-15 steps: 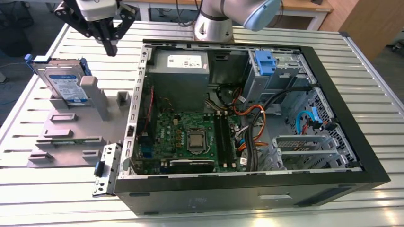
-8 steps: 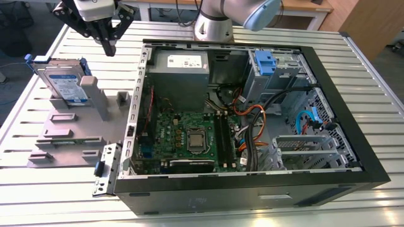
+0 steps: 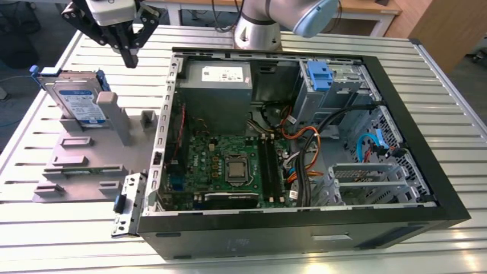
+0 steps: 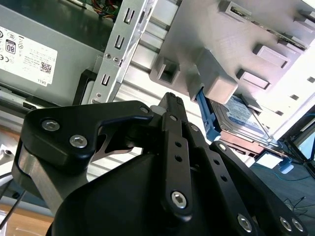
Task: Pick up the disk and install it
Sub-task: 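Reach for the disk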
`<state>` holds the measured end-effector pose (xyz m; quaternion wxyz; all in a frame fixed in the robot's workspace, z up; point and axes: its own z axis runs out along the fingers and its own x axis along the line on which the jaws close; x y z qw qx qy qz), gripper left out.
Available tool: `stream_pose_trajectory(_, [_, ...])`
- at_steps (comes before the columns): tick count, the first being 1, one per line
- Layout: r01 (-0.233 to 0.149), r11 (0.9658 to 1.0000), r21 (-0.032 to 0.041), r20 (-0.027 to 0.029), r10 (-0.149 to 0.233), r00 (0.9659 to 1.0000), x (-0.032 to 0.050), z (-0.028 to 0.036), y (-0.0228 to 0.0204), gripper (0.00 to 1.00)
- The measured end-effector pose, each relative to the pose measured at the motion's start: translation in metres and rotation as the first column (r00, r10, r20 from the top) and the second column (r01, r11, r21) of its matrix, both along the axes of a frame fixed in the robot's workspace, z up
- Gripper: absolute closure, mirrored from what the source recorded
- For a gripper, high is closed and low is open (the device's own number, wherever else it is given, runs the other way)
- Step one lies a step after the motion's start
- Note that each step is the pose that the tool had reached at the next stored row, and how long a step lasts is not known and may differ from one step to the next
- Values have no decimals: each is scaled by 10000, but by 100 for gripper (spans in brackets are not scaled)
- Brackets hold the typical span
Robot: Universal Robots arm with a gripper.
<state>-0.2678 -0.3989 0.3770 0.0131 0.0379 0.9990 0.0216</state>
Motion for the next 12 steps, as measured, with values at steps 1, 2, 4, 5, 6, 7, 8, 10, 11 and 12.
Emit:
stream_pose_trajectory(1, [0,10000,1,0,0,10000,-4,0,0,89])
stream_pose_trajectory(2, [0,10000,0,0,0,10000,-8,-1,0,89])
stream_pose_trajectory(4, [0,10000,0,0,0,10000,-15,-1,0,89])
stream_pose_trajectory(5, [0,10000,0,0,0,10000,-19,-2,0,89])
stream_pose_trajectory(6, [0,10000,0,0,0,10000,-22,-2,0,89])
stream_pose_trajectory(7, [0,10000,0,-1,0,10000,-26,-2,0,89])
stream_pose_trajectory(8, [0,10000,0,0,0,10000,-29,-3,0,89])
stream_pose_trajectory(10, [-1,10000,0,0,1,10000,-36,-3,0,89])
stream_pose_trajectory(11, [-1,10000,0,0,1,10000,-40,-4,0,89])
stream_pose_trajectory(12, [-1,10000,0,0,1,10000,-43,-4,0,89])
